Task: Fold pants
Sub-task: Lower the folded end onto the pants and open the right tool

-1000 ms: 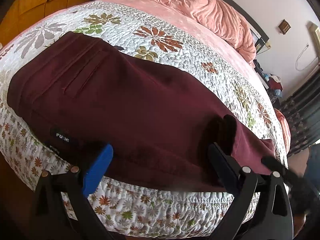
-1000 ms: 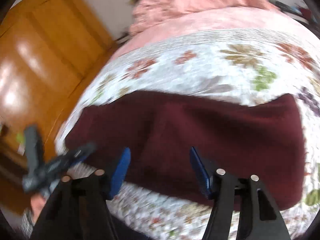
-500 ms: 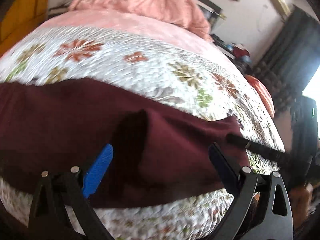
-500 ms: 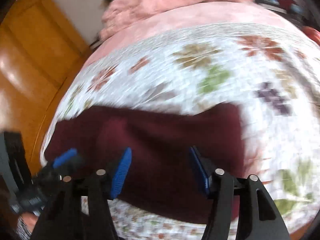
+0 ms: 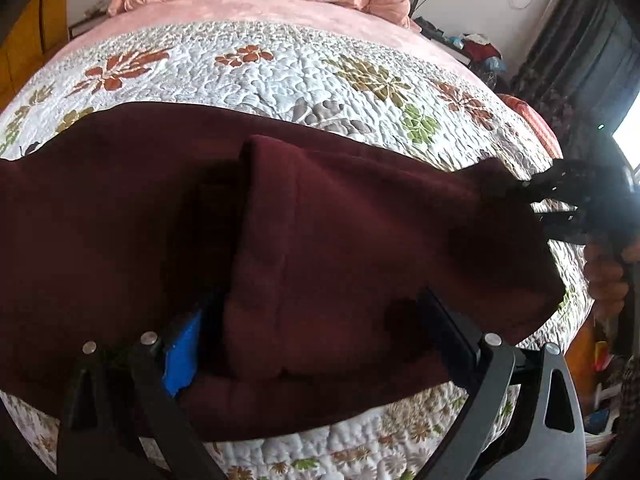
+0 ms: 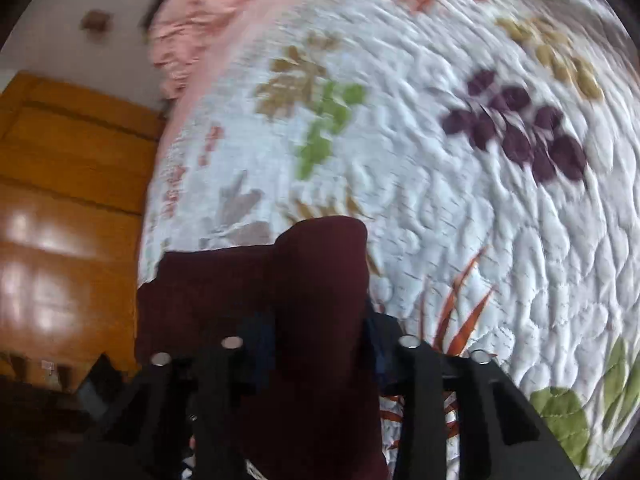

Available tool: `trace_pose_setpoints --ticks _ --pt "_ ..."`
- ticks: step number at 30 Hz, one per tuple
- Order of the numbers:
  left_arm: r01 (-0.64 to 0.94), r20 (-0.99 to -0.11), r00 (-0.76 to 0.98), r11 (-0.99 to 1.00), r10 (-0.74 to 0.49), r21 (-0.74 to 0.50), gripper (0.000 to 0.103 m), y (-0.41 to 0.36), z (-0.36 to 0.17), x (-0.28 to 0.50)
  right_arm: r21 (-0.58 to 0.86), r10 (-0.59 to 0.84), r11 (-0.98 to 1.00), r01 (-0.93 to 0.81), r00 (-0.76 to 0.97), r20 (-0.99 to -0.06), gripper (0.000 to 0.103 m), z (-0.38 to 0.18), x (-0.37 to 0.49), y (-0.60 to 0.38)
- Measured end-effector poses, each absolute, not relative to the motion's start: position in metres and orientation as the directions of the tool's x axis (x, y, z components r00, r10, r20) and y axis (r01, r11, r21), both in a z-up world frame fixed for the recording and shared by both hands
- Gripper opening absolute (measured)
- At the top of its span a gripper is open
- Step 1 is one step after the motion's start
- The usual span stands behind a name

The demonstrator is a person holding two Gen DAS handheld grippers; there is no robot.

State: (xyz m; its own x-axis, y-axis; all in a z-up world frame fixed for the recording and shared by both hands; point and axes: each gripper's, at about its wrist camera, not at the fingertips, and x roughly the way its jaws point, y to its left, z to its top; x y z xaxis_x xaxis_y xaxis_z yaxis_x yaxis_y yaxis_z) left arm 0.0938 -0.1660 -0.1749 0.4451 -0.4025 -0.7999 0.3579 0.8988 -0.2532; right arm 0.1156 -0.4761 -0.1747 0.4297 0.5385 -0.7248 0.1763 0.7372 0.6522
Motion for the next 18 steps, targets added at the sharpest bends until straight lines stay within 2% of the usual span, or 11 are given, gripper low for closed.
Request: trace_pose_setpoints --ticks 2,5,7,9,11,14,18 --pt "0.356 -0.790 0.461 0.899 -0.405 -0.254 0.096 -0.165 -0.175 0.089 0.698 0.568 0.698 0.160 0.469 -0.676 0.031 -0.169 0.104 -0.482" --pt "0.375 -0.787 0.468 0.897 -0.402 -0.235 0.096 -0.170 -0.176 0.083 0.684 0.543 0.676 0.275 0.441 -0.714 0.032 -0.197 0.104 -0.491" --pt "0.377 -0.786 0.473 0.898 -0.398 -0.227 0.096 -0.170 -0.176 0.082 0.695 0.552 0.660 0.287 0.442 -0.707 0.034 -0.204 0.107 -0.492" --pt "0.381 -0.783 0.463 0.891 -0.415 -0.247 0.096 -0.166 -0.175 0.082 0.664 0.529 0.695 0.275 0.429 -0.732 0.042 -0.195 0.107 -0.488" --pt "0.383 -0.782 0.449 0.884 -0.433 -0.270 0.096 -0.161 -0.171 0.082 0.566 0.415 0.780 0.267 0.457 -0.787 0.057 -0.171 0.098 -0.482" --pt "0.348 -0.760 0.443 0.873 -0.475 -0.343 0.096 -0.141 -0.161 0.078 0.387 0.204 0.882 0.269 0.524 -0.827 0.057 -0.135 0.072 -0.471" --pt "0.268 -0.753 0.468 0.886 -0.463 -0.378 0.096 -0.116 -0.162 0.075 0.374 0.237 0.918 0.133 0.574 -0.784 0.053 -0.114 0.042 -0.439"
